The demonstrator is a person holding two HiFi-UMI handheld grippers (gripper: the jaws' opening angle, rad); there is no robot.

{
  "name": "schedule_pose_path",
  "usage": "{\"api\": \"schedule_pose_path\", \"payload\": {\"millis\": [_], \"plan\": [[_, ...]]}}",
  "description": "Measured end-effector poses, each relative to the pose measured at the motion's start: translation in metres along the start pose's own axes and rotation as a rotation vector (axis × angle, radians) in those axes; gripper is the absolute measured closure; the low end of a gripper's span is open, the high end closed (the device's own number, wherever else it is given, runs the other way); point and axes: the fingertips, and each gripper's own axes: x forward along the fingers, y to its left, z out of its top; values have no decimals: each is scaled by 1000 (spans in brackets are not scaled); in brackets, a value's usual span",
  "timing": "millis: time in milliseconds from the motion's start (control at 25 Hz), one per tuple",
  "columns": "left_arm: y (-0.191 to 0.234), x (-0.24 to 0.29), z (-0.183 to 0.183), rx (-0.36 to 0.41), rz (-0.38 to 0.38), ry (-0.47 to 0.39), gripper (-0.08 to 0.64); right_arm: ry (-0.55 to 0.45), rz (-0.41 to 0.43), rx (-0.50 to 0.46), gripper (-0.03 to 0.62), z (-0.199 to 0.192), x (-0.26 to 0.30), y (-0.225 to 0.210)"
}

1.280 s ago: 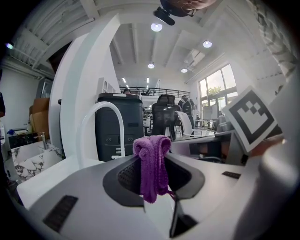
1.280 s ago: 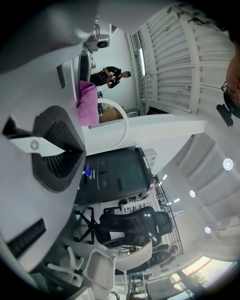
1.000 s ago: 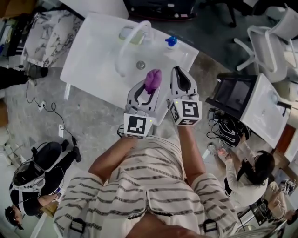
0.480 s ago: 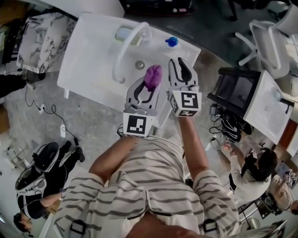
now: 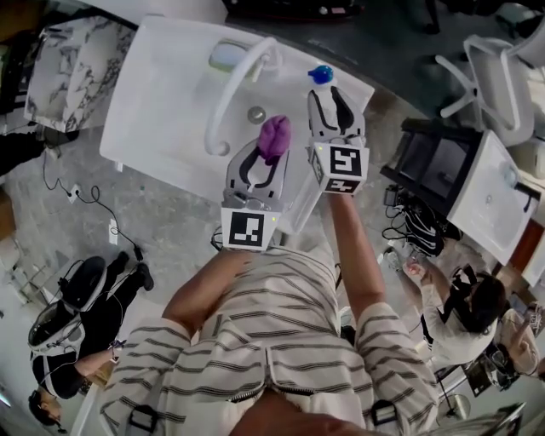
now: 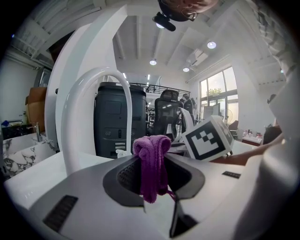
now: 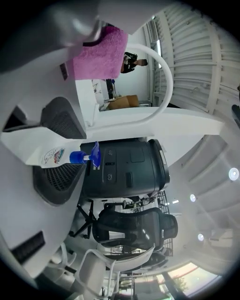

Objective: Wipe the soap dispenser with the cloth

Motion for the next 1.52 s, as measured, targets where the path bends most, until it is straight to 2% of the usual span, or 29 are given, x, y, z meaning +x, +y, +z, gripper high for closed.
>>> {"api": "schedule_pose_path", "payload": {"millis": [320, 640, 840, 1040, 1200, 1360, 1520], "plan": [[6, -1, -8, 8, 5, 14, 453, 5, -11, -60, 436, -4, 25, -8], [3, 1, -9, 45, -34, 29, 453, 32, -10, -92, 453, -11, 36, -12], [1, 0, -10, 19, -51, 35, 453, 31, 4, -117, 464, -10, 41, -9], [-2, -3, -5, 55, -66, 28, 453, 48, 6, -78, 460, -11, 35, -15], [-2, -7, -1, 48, -57, 14, 453, 54, 32, -18, 460, -9, 28, -15], [-8, -11, 2, 51, -59, 7, 453, 51, 41, -4, 460, 1, 13, -15], [-12, -18, 6, 10, -56, 2, 453, 44, 50, 13, 460, 13, -2, -12]]}}
